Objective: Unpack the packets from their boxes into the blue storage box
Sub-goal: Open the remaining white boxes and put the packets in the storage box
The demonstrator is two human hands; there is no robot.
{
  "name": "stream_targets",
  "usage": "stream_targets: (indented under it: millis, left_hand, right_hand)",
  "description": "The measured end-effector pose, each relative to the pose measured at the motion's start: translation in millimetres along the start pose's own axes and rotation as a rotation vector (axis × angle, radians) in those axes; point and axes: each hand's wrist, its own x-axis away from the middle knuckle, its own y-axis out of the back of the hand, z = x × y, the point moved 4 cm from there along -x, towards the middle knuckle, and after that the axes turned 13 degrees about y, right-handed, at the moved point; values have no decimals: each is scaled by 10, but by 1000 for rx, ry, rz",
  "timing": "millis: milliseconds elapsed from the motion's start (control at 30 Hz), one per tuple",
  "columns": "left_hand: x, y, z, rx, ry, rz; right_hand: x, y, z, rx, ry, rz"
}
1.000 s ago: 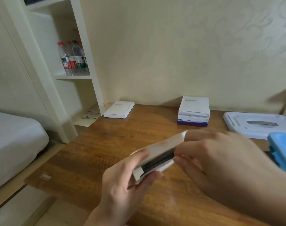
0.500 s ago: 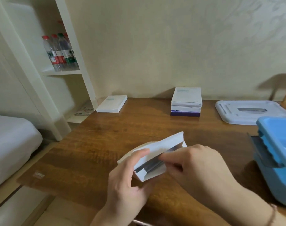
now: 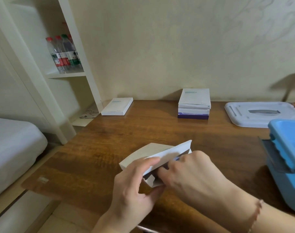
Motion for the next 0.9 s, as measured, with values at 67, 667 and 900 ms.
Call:
stream_targets:
  millis: [67, 667, 900]
  left_hand:
    - [23, -35, 35, -15, -31, 49]
    - [10, -137, 240, -246, 50, 246]
    - [-71, -241, 305, -395, 10, 313]
  right_hand:
    - [-21, -75, 24, 59, -29, 3]
    - [377, -463, -119, -170, -31, -478]
    - [558, -495, -147, -352, -281, -442]
